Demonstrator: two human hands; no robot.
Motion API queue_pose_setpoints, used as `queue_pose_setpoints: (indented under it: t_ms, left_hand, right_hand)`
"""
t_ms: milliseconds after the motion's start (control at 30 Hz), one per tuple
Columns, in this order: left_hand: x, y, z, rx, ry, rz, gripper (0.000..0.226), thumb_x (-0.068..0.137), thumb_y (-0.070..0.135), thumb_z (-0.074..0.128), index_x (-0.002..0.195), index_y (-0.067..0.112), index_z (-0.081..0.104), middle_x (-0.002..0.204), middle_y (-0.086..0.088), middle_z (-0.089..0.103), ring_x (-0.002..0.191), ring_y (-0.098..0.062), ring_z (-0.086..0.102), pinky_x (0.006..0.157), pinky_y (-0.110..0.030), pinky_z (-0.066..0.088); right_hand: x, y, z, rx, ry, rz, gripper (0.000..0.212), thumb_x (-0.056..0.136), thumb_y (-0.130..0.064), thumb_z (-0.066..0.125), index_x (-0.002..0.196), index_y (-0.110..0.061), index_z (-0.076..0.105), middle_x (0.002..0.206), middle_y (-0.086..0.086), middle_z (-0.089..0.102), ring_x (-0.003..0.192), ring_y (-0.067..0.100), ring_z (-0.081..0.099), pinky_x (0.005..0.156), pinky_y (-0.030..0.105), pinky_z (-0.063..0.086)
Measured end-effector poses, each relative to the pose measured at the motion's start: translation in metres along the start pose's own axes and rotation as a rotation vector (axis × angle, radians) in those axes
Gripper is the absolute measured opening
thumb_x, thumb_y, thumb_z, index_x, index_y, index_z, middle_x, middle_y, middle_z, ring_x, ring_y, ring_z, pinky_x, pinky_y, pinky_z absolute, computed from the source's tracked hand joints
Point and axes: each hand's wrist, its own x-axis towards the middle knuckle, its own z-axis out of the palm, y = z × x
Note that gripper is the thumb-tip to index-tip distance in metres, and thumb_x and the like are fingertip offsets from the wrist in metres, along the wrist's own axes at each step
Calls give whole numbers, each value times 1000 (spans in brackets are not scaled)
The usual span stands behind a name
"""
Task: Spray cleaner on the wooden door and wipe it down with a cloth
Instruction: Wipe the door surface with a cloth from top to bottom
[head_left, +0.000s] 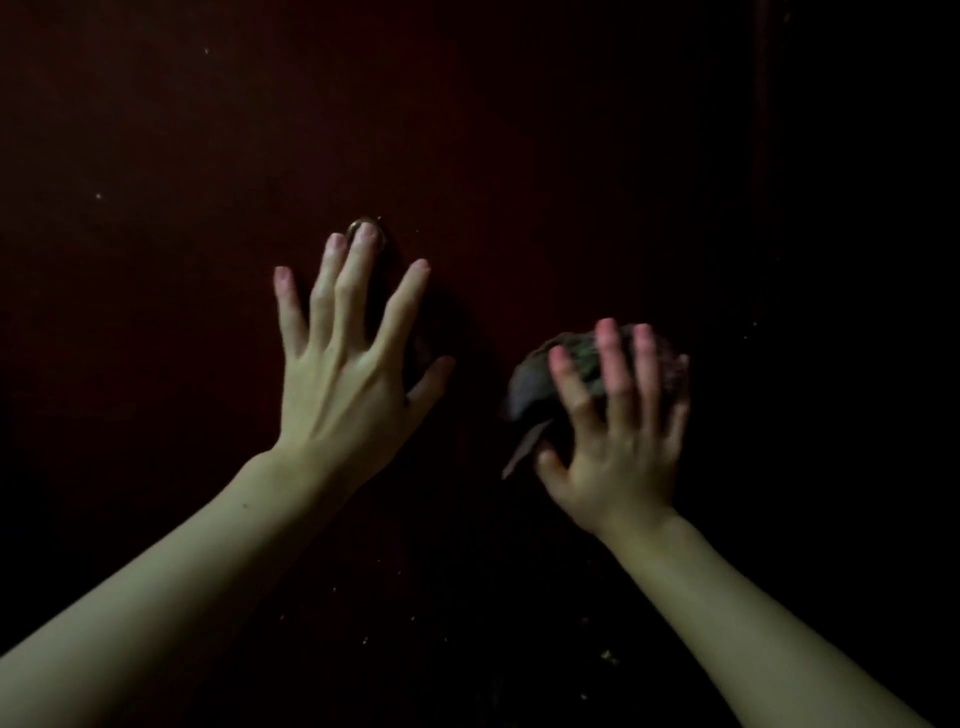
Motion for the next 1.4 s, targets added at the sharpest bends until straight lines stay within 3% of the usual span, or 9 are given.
queue_pose_setpoints:
  t_ms: [100,233,467,667,800,933,1067,1267,1400]
  left_hand:
    - [8,14,9,35,-7,15,81,85,57,48,152,21,20,158,-22,6,145,-44,1,108,-69,1]
    - [9,17,17,118,-21,23,80,85,65,38,152,24,23,158,-21,7,142,-49,-2,105,-72,-3]
    - [8,16,18,141,-4,29,77,90,70,26,151,24,27,158,-19,12,143,-49,2,106,-74,0]
    - [7,16,21,180,38,35,76,89,68,36,150,23,30,156,-20,17,142,-49,6,106,-74,3]
    - [8,18,22,200,24,19,76,90,69,32,151,23,26,156,-20,15,142,-50,5,105,-75,4]
    - [6,18,24,180,33,18,75,91,67,30,151,23,26,156,-19,15,142,-49,4,105,-75,4]
    - [6,16,23,162,54,27,73,91,65,36,150,23,30,155,-18,19,142,-49,9,106,-74,6]
    - [-3,12,13,91,40,44,68,89,59,48,145,21,40,150,-20,33,140,-46,18,109,-70,9]
    - [-28,-4,-1,11,-13,78,59,88,43,59,140,17,47,147,-23,35,140,-42,23,113,-62,14]
  right_hand:
    - [7,36,-6,-12,11,169,73,84,-55,41,149,-21,29,158,18,20,146,40,13,114,63,13]
    - [13,41,-11,18,22,254,78,80,-49,46,148,-18,27,157,20,19,146,41,12,113,64,16]
    - [54,17,-10,-12,0,-93,81,76,-53,51,149,-24,28,158,16,21,146,40,12,115,63,9]
    - [40,58,-9,27,60,41,75,80,-48,44,148,-21,31,159,16,19,147,37,12,112,61,14]
    - [18,55,-11,34,36,111,81,74,-41,47,150,-18,26,159,18,14,147,39,7,113,63,10]
    - [1,1,-4,41,-3,-88,88,67,-48,52,147,-21,29,157,17,20,145,41,13,114,61,8]
    - [-1,-14,2,32,-6,-234,79,73,-52,54,145,-26,35,156,12,25,144,38,21,116,60,10]
    - [8,38,-6,51,62,138,74,79,-43,48,147,-19,34,158,18,19,147,39,12,114,62,12]
    - [6,16,-6,51,81,255,69,86,-40,45,148,-12,34,157,22,18,146,44,11,114,64,13]
